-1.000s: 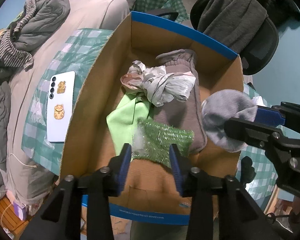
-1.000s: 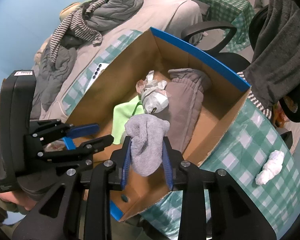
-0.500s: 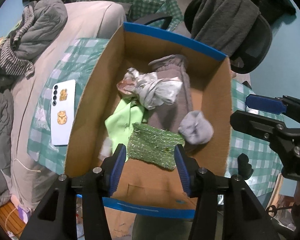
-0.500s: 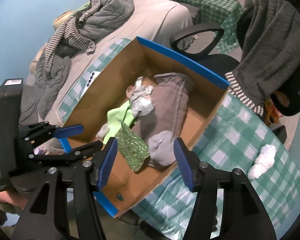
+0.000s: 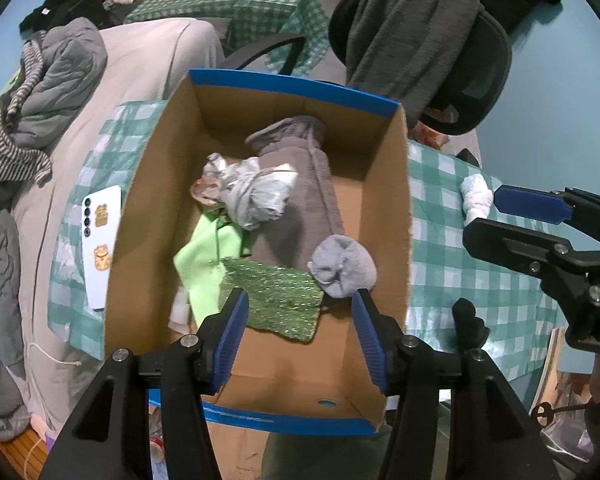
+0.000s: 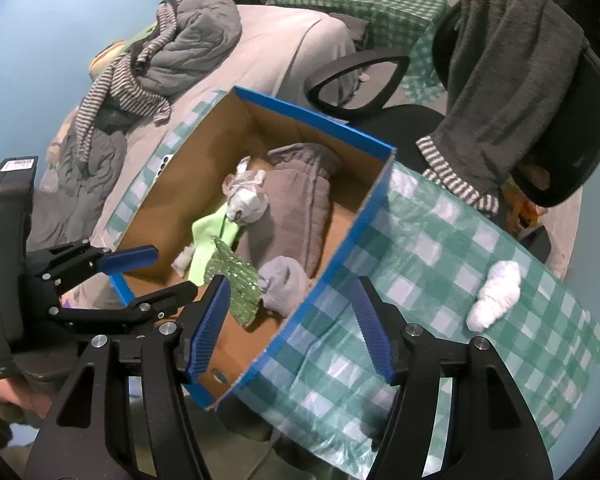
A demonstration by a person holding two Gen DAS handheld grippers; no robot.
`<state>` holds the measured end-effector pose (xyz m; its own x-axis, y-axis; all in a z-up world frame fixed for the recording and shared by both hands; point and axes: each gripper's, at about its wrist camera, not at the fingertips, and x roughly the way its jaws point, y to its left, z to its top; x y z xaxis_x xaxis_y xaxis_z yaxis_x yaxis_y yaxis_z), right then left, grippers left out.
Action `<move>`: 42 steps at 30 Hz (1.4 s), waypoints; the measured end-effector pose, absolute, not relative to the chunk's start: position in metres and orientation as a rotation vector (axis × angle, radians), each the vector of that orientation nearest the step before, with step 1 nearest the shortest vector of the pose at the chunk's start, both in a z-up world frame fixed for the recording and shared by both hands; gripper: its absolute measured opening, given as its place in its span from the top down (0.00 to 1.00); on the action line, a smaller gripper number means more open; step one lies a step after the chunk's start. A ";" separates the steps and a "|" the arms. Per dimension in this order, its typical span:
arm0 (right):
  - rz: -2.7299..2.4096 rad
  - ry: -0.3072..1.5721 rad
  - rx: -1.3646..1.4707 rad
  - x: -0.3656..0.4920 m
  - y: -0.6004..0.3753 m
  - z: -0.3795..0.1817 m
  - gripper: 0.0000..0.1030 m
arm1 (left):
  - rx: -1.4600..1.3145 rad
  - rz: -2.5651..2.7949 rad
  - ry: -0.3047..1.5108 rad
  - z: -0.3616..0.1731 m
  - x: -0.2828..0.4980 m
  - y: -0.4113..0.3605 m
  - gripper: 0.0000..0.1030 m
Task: Organize soft objects
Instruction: 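Move both tools back over the table toward the black sock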
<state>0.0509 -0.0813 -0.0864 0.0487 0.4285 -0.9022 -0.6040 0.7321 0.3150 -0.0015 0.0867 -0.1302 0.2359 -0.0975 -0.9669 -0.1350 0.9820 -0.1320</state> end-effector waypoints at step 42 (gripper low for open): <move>0.515 1.501 -0.064 0.022 -0.234 -0.161 0.33 | 0.003 -0.246 1.444 -0.163 -0.004 -0.067 0.34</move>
<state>0.0221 -0.2338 -0.1608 -0.0160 0.2858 -0.9582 -0.3630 0.8912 0.2719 -0.0042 -0.0665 -0.1634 0.1062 -0.1647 -0.9806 0.1688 0.9749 -0.1455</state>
